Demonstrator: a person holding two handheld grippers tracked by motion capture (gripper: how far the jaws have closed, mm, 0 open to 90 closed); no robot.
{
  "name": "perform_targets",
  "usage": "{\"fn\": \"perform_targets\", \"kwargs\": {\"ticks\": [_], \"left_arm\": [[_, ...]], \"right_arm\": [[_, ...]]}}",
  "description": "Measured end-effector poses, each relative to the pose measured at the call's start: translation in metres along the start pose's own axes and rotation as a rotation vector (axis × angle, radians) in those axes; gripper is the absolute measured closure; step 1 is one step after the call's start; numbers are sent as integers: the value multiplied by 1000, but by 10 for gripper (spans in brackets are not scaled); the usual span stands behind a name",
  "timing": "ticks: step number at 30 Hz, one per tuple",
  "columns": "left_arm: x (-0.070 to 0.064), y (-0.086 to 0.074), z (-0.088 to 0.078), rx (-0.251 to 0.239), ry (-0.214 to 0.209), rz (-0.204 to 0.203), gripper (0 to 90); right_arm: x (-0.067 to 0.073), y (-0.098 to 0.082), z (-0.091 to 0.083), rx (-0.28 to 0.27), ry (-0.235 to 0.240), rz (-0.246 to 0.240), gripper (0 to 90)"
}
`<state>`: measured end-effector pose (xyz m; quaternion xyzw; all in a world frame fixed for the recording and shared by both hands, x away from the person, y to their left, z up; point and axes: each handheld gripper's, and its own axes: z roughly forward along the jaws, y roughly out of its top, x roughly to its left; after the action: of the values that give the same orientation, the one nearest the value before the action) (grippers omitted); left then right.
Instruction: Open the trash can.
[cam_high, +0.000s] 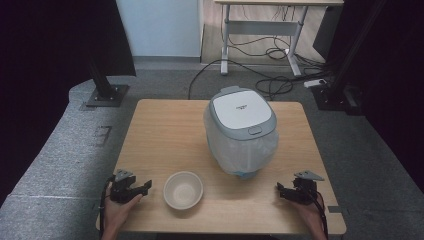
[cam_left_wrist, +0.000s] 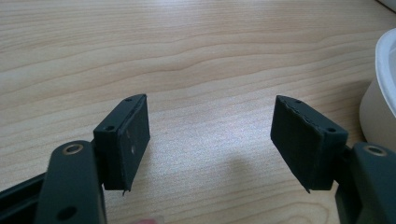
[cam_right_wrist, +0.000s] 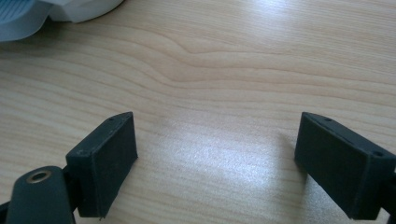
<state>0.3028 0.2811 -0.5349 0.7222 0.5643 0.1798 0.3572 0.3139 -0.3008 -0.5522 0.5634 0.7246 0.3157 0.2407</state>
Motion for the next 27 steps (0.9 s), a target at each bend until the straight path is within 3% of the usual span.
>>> {"fn": "perform_targets", "kwargs": {"ticks": [12,20,27], "left_arm": [[1,-1,-3,-2,-11,-12,282],[-2,0,-2,-6,-12,-4,286],[-2,0,-2,-4,-11,-4,290]], "right_arm": [[-2,4,-1,0,21,9,231],[0,8,-15,-95,26,24,373],[6,13,-25,-160,65,21,541]]}}
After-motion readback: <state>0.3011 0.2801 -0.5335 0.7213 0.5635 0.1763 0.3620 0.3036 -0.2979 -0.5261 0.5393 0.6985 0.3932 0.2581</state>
